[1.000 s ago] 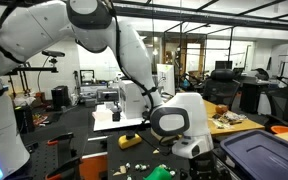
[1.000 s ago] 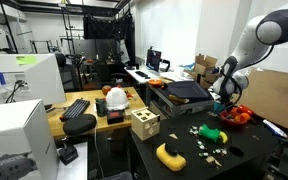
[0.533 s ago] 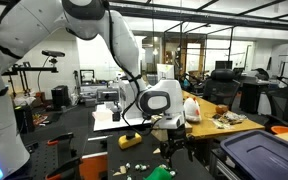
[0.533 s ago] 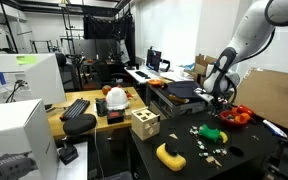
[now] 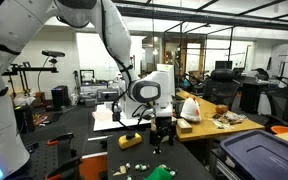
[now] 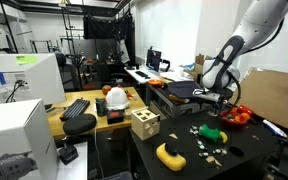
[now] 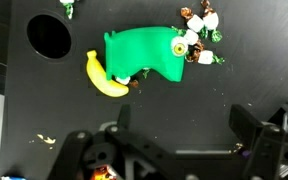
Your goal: Put one of the candies in the orange bowl
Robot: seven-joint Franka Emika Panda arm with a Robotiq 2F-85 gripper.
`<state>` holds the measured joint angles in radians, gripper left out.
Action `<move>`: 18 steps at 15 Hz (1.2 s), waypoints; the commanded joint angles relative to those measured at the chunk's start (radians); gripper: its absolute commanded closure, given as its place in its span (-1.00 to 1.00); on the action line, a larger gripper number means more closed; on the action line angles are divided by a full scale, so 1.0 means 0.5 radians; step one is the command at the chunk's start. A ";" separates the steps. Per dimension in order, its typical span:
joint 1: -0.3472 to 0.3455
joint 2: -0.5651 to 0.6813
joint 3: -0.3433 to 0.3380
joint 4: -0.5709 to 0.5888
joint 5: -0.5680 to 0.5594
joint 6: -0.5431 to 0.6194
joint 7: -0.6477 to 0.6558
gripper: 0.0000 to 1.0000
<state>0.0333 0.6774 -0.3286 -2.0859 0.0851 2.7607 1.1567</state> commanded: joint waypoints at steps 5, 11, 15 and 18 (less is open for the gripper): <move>0.000 -0.407 0.010 -0.308 -0.235 -0.206 -0.702 -1.00; 0.054 -0.715 0.011 -0.488 -0.548 -0.413 -1.105 -1.00; 0.061 -0.867 0.058 -0.561 -0.784 -0.530 -1.331 -1.00; 0.041 -0.948 0.114 -0.603 -0.953 -0.573 -1.509 -1.00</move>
<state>0.0650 0.2801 -0.2962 -2.3392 -0.3222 2.5113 0.4869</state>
